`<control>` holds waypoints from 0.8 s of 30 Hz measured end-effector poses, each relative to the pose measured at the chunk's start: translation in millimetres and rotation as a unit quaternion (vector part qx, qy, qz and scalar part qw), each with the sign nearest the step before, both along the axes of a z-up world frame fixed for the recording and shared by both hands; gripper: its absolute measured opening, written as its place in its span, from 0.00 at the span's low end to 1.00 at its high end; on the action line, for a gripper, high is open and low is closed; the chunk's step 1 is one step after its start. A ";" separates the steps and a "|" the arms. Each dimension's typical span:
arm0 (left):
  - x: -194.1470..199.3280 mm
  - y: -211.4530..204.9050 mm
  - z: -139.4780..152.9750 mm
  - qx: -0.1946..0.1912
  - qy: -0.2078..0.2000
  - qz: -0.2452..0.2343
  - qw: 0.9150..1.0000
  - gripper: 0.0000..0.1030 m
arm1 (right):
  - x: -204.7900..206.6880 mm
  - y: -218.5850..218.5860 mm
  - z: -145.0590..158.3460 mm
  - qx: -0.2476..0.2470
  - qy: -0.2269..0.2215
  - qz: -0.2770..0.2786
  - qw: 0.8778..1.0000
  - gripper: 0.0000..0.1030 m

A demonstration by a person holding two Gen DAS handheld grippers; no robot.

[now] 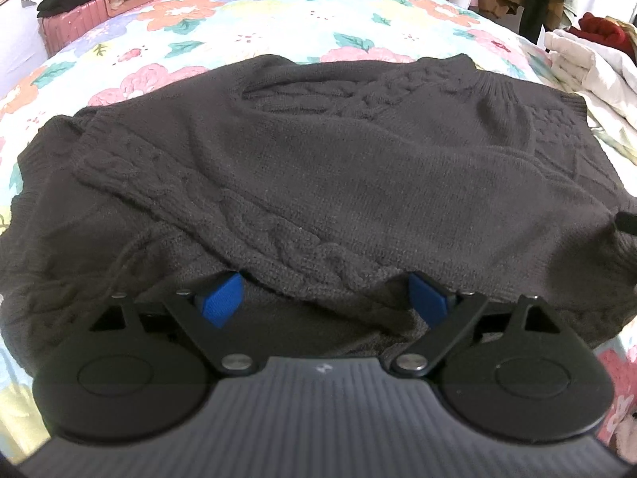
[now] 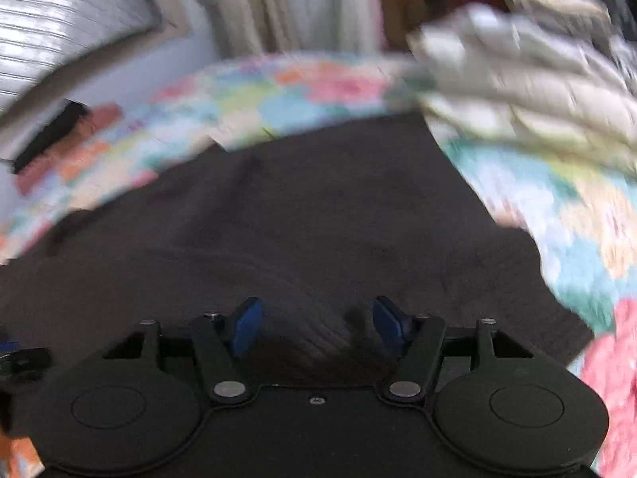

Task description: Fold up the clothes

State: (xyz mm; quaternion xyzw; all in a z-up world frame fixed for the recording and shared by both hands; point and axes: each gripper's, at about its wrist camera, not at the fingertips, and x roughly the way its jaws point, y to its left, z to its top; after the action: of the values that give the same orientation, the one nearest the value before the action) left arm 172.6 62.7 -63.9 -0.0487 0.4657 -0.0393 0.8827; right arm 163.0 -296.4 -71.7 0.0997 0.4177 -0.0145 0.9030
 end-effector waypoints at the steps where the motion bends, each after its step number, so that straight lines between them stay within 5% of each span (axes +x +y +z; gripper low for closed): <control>1: 0.1 0.9 -0.1 -0.002 0.002 0.002 1.000 0.89 | 4.8 -5.1 -6.7 0.018 0.020 -0.010 1.000 0.72; 3: 0.8 2.3 -0.5 -0.006 0.005 0.004 1.000 0.90 | 3.6 -11.6 -13.0 0.053 0.019 -0.016 0.998 0.69; 4: 1.2 2.3 -0.5 -0.007 0.005 0.005 1.000 0.90 | 2.5 -6.9 -11.2 0.038 0.013 0.004 0.999 0.41; 5: 0.9 1.7 0.2 -0.005 0.004 0.005 1.000 0.90 | 1.1 -2.0 -9.1 0.022 0.006 0.023 0.999 0.23; 9: -5.2 -0.8 7.2 0.019 -0.010 0.009 1.000 0.90 | -14.6 20.6 12.0 -0.091 -0.064 0.035 0.993 0.12; 12: -9.6 2.4 12.5 0.021 -0.012 0.018 1.000 0.90 | -18.5 34.7 17.1 -0.180 -0.088 0.026 0.979 0.12; 15: -9.8 -1.5 9.7 0.032 -0.002 0.016 0.999 0.90 | -0.5 35.7 -6.6 -0.182 -0.006 0.046 0.982 0.19; 17: -7.9 2.2 7.3 0.024 0.009 0.021 0.999 0.90 | 2.1 33.2 -9.3 -0.179 0.001 0.039 0.983 0.29; 19: -6.4 12.1 11.6 0.013 0.013 0.034 0.999 0.90 | -3.1 31.5 -0.3 -0.183 -0.023 0.022 0.983 0.50; 24: -9.0 78.0 39.9 -0.014 -0.007 0.098 0.995 0.90 | -26.3 35.4 23.4 -0.155 -0.109 0.024 0.981 0.58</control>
State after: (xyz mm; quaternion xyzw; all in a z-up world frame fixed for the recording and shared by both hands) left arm 163.7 140.6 -24.1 -0.1057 0.4519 0.0406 0.8849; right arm 136.7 -261.0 -48.3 -0.0510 0.3115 -0.0462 0.9478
